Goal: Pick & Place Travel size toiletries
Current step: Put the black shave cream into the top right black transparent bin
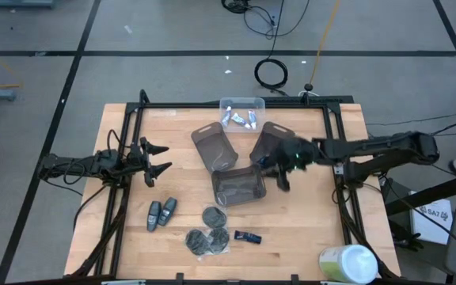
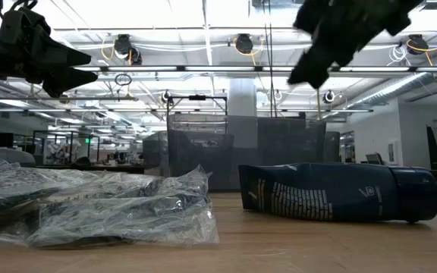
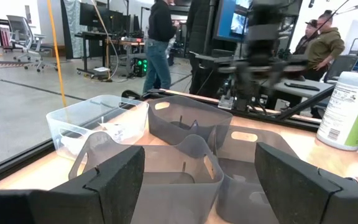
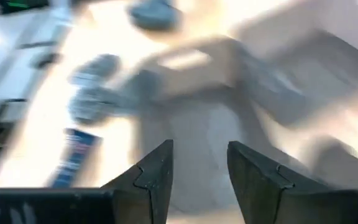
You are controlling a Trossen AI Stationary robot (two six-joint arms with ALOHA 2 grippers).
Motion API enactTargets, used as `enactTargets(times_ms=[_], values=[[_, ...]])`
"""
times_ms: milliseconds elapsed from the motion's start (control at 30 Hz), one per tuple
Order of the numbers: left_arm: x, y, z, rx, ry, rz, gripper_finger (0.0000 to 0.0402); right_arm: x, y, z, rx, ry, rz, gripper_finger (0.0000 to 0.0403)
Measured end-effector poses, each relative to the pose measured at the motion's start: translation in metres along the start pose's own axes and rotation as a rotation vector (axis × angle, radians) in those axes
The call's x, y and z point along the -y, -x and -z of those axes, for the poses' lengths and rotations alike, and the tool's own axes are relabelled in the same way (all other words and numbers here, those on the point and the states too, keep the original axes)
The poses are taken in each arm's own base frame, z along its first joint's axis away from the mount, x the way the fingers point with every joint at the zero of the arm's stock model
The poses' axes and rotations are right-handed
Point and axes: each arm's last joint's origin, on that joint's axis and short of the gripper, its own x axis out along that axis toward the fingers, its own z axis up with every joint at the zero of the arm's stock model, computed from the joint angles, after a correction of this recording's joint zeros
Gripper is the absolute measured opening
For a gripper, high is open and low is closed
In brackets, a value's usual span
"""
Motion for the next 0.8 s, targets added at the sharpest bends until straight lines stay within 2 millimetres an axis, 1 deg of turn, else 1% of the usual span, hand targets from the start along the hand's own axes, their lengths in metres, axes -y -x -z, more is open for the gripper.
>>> enactTargets(times_ms=[133,267,400,500,633,733,800], values=[[0.0,0.0,0.0,0.0,0.0,0.0,0.0296,-0.044,-0.008,-0.005,0.099,0.07,-0.15,0.0139],[0.0,0.0,0.0,0.0,0.0,0.0,0.0296,-0.083,-0.014,-0.002,0.182,0.105,-0.209,0.0139],[0.0,0.0,0.0,0.0,0.0,0.0,0.0296,-0.115,-0.023,0.007,0.214,0.15,-0.293,0.0139],[0.0,0.0,0.0,0.0,0.0,0.0,0.0296,-0.135,-0.028,0.012,0.21,0.15,-0.357,0.0152],[0.0,0.0,0.0,0.0,0.0,0.0,0.0296,-0.159,-0.039,0.016,0.164,0.146,-0.319,0.0195],[0.0,0.0,0.0,0.0,0.0,0.0,0.0296,-0.176,-0.048,0.012,0.112,0.161,-0.236,0.0229],[0.0,0.0,0.0,0.0,0.0,0.0,0.0296,-0.184,-0.056,0.011,0.028,0.175,-0.155,0.0243]])
